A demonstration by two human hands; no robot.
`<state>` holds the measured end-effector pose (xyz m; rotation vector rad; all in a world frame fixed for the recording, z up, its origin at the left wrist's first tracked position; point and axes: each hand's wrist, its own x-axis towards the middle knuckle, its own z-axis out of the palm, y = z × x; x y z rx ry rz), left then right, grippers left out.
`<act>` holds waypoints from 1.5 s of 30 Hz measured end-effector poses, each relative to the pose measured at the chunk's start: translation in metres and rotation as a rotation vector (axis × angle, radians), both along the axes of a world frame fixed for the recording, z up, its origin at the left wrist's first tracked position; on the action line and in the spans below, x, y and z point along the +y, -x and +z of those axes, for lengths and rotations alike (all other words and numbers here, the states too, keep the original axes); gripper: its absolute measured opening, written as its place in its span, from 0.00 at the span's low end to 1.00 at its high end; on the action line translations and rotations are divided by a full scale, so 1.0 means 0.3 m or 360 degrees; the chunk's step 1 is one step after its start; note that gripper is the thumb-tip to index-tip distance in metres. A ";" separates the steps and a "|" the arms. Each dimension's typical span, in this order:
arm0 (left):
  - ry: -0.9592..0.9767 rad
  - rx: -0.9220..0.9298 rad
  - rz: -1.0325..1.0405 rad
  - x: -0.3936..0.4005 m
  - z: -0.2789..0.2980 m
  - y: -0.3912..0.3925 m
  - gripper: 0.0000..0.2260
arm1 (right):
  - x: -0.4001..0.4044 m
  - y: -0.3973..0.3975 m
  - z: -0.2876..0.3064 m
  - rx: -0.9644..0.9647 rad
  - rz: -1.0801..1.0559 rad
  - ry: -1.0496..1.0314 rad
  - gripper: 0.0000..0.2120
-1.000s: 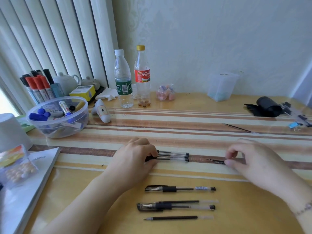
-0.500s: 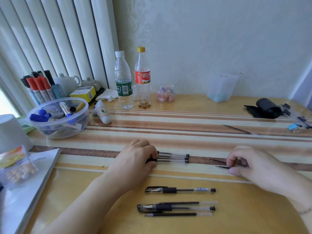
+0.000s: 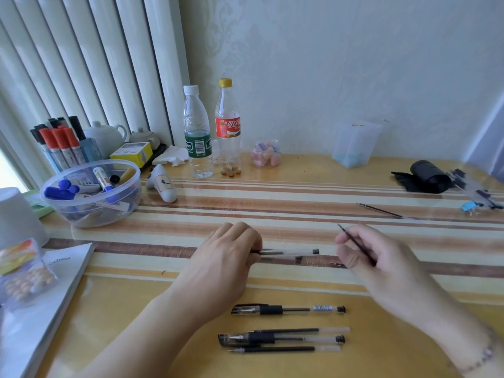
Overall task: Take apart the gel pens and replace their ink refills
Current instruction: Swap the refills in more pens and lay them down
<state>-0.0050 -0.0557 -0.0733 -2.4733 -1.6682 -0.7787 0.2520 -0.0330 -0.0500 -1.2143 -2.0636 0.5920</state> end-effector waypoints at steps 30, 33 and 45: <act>0.0098 0.0104 -0.0321 -0.027 0.029 -0.034 0.06 | -0.032 0.052 -0.022 -0.0254 0.0171 -0.0209 0.19; 0.0049 0.0108 -0.0292 -0.029 0.037 -0.025 0.09 | -0.027 0.038 -0.013 -0.0232 0.0195 -0.0279 0.17; -0.0008 -0.0168 -0.0323 -0.030 0.054 0.010 0.10 | -0.019 0.003 0.013 0.0017 0.0123 0.0066 0.18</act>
